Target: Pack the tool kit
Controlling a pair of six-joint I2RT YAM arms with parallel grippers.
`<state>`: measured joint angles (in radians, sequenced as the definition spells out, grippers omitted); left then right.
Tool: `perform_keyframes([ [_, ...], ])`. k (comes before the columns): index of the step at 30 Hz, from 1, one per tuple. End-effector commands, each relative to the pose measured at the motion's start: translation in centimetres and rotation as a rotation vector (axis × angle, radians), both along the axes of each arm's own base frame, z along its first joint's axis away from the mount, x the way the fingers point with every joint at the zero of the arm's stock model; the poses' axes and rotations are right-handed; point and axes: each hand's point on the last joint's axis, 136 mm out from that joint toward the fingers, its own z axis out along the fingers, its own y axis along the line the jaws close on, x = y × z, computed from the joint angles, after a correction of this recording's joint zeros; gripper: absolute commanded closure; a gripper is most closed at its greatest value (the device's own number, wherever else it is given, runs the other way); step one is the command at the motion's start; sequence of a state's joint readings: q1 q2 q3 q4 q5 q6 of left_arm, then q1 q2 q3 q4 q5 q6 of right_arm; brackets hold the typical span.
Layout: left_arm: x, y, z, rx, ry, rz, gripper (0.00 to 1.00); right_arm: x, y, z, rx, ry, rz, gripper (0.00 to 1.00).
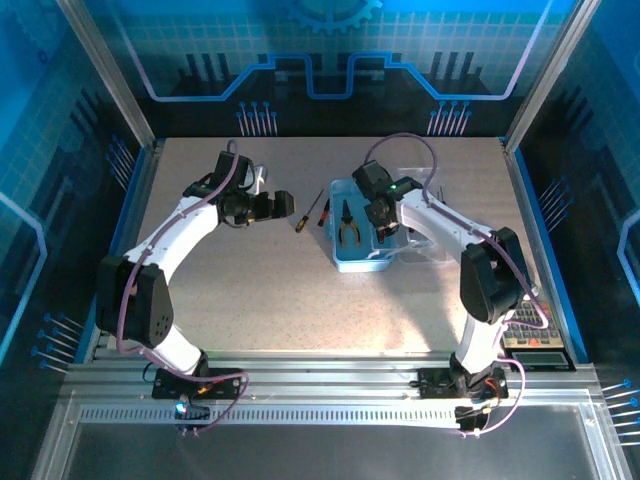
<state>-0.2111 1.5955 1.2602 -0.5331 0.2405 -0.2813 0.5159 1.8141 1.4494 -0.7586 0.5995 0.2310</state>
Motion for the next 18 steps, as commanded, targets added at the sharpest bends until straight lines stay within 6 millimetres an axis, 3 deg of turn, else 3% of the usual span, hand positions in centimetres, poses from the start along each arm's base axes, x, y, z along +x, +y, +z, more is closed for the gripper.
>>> perform_keyframes([
  [1,0.0,-0.4,-0.1,-0.016,-0.005,-0.027,0.01,0.4,-0.6,0.8,-0.058,-0.038,-0.055,1.00],
  [8,0.0,-0.5,-0.2,-0.018,-0.002,-0.031,0.01,0.3,-0.5,0.2,-0.073,-0.035,-0.067,0.98],
  [12,0.0,-0.4,-0.1,-0.017,-0.003,-0.032,0.01,0.3,-0.3,-0.2,-0.066,-0.025,-0.063,0.83],
  [18,0.0,-0.4,0.0,-0.015,-0.004,-0.033,0.01,0.2,0.1,-0.2,-0.048,-0.020,-0.051,0.68],
])
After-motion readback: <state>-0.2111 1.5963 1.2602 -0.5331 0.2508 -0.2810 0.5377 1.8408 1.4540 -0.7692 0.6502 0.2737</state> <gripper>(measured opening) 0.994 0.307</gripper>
